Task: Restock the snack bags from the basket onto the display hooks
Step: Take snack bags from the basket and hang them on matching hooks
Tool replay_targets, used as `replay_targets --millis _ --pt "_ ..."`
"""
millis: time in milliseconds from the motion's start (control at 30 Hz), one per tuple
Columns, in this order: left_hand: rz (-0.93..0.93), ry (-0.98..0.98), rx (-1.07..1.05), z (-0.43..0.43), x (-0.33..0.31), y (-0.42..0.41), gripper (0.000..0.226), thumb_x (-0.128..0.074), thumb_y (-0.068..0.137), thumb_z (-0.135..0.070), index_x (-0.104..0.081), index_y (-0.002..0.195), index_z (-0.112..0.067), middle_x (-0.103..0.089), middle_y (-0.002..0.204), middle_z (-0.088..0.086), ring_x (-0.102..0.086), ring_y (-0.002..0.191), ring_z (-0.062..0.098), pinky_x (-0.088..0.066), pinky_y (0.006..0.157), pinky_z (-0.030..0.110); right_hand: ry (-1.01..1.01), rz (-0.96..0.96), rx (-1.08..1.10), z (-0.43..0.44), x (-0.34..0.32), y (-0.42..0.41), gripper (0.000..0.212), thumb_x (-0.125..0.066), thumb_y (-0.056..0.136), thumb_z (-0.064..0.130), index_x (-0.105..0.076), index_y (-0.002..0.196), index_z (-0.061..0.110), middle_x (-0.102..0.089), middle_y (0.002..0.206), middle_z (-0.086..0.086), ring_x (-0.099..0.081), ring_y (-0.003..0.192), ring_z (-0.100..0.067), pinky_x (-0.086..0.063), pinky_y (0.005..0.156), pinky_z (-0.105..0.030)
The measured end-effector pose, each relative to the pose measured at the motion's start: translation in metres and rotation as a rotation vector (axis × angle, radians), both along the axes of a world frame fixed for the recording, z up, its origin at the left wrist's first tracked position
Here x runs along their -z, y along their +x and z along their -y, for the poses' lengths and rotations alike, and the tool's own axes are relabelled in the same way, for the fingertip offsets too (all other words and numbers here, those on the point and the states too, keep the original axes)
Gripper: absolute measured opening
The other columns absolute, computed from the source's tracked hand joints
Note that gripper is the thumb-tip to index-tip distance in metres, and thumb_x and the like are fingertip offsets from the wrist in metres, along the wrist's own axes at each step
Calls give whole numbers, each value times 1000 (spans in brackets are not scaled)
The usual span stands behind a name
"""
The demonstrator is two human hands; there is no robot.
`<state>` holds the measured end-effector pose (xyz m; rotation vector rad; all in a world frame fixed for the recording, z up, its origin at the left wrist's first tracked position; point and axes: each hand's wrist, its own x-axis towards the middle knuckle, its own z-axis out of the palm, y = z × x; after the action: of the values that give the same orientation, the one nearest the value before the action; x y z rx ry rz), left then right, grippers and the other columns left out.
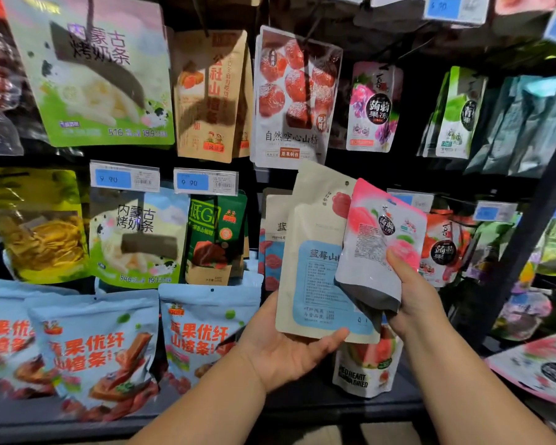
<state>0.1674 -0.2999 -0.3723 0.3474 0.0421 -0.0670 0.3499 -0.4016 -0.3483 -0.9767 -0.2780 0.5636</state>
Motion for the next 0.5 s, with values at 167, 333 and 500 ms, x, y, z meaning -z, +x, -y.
replay_targets --millis 167,333,500 --pt "-170 19 -1 -13 3 5 61 -66 77 -47 -70 117 -1 -63 119 25 -64 89 39 -60 59 37 -43 74 26 0 1 -2 30 -70 80 28 -69 101 7 -77 91 -11 -74 73 -23 -61 68 -41" --pt "-259 -102 -99 -11 0 6 51 -67 78 -38 -73 105 6 -61 113 24 -55 91 35 -59 52 33 -56 117 -17 0 0 -6 29 -70 81 28 -70 100 7 -77 94 -13 -75 78 -25 -61 73 -44" --pt "-262 -121 -176 -7 -5 6 37 -67 75 -23 -73 88 10 -58 99 23 -53 84 32 -54 46 27 -42 162 -90 -2 -3 -12 42 -69 76 29 -69 109 4 -75 103 -17 -74 86 -28 -62 73 -41"
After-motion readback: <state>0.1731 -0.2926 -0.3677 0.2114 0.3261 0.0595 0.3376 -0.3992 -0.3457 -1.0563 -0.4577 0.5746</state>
